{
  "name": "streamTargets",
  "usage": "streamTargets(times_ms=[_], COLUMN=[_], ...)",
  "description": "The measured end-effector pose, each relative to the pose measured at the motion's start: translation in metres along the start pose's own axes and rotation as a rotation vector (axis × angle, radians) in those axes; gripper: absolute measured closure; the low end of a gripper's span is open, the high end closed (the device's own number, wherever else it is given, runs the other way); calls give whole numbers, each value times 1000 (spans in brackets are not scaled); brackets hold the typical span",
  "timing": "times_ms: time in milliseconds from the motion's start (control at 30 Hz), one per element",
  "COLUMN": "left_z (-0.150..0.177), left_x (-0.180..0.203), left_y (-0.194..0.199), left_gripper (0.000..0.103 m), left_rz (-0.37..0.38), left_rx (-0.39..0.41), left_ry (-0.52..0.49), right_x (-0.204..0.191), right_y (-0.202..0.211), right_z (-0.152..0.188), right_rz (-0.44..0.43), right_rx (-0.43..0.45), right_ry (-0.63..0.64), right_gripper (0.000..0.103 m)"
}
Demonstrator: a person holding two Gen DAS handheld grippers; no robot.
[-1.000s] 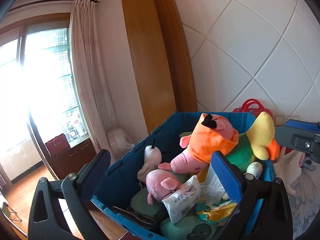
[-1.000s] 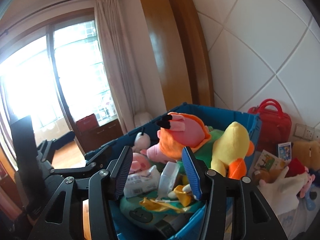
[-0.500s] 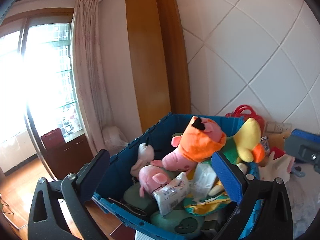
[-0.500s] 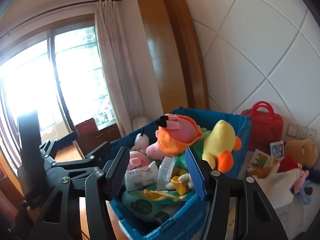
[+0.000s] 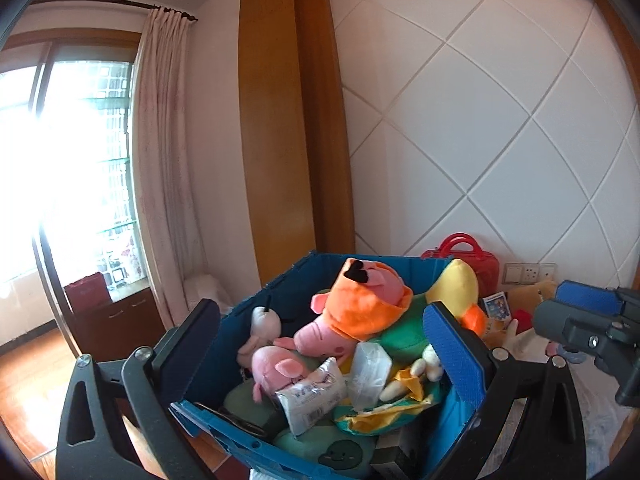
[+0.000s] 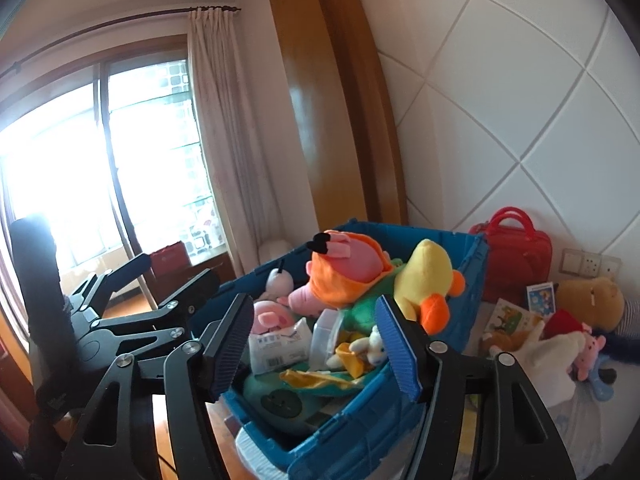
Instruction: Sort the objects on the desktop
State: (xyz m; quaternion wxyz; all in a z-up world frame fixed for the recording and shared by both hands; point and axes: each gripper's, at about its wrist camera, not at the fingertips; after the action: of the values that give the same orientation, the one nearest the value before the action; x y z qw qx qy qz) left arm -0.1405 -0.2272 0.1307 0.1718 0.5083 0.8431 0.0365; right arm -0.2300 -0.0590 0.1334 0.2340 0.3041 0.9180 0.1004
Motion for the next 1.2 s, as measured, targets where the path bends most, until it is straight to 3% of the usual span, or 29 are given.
streamTargets(times_ms=[300, 433, 867, 1200], left_z=[1, -5, -14, 5], left_x=[32, 74, 246, 309], left_y=[6, 15, 61, 100], left_gripper=[0, 0, 0, 0], left_rz=[21, 41, 218, 270], left_rx=[-16, -16, -9, -46], left_ry=[-17, -55, -138, -151], right_x=[18, 45, 177, 233], right_y=[25, 52, 169, 235], right_z=[10, 12, 37, 67], right_rz=[-4, 12, 206, 317], right_rx=[0, 25, 19, 25], right_ry=[-10, -32, -137, -181], right_gripper=[37, 36, 34, 31])
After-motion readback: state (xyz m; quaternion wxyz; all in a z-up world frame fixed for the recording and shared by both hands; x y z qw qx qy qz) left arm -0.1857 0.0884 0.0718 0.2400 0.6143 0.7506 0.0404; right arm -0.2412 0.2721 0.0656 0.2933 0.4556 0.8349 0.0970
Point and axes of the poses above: each gripper's, at about its wrist camera, not at the fingertips, and y roughly against the way its jaws point, x to its right, z to its underside, and after that the axes turned 11 degrees about -y, right-handed
